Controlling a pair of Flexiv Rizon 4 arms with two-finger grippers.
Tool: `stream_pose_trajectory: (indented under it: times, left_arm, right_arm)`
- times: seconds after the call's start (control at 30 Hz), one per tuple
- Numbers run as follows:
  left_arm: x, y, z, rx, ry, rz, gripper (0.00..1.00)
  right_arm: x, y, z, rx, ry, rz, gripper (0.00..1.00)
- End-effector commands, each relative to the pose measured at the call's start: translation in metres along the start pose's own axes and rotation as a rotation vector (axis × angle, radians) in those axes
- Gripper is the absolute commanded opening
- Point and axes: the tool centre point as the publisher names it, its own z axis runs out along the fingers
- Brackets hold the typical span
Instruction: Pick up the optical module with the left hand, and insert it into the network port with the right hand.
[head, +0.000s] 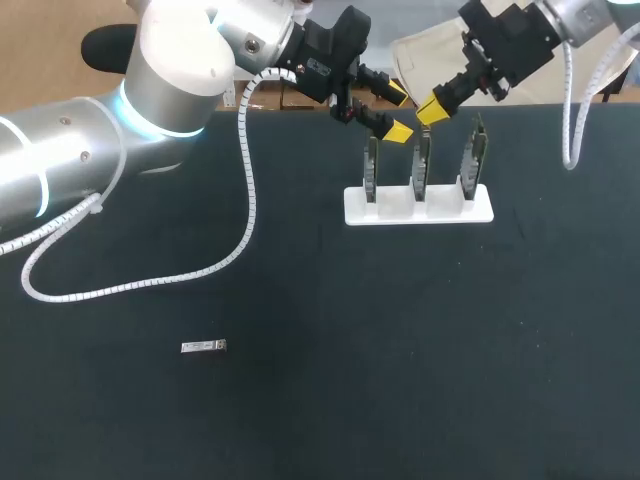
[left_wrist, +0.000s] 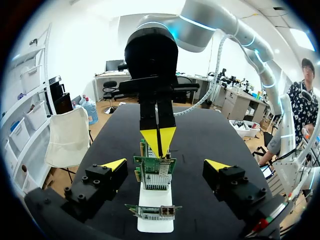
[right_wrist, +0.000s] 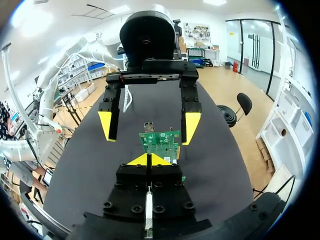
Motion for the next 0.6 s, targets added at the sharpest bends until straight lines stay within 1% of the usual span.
stream_pose_trajectory:
  times: [0.03,0.17,0.27,0.43,0.53,0.6]
  left_arm:
    - [-0.001,0.001,0.0,0.003,0.004,-0.001,1.0]
    - [-0.001,0.001,0.0,0.003,0.004,-0.001,1.0]
    - [-0.001,0.001,0.0,0.003,0.004,-0.001,1.0]
    - [-0.001,0.001,0.0,0.003,0.004,-0.001,1.0]
    - [-0.001,0.001,0.0,0.003,0.004,-0.001,1.0]
    - [-0.001,0.001,0.0,0.003,0.004,-0.001,1.0]
  right_arm:
    - [0.007,-0.004,0.004,-0.009,0.001,0.001,0.0]
    - [0.008,-0.004,0.005,-0.011,0.003,0.003,0.0]
    - [0.007,-0.004,0.004,-0.016,-0.01,0.001,0.0]
    - [-0.007,-0.004,-0.006,-0.023,-0.082,-0.006,0.0]
    - [-0.016,-0.003,-0.015,-0.042,-0.114,-0.02,0.0]
    - [-0.021,-0.004,-0.027,-0.067,-0.163,-0.009,0.0]
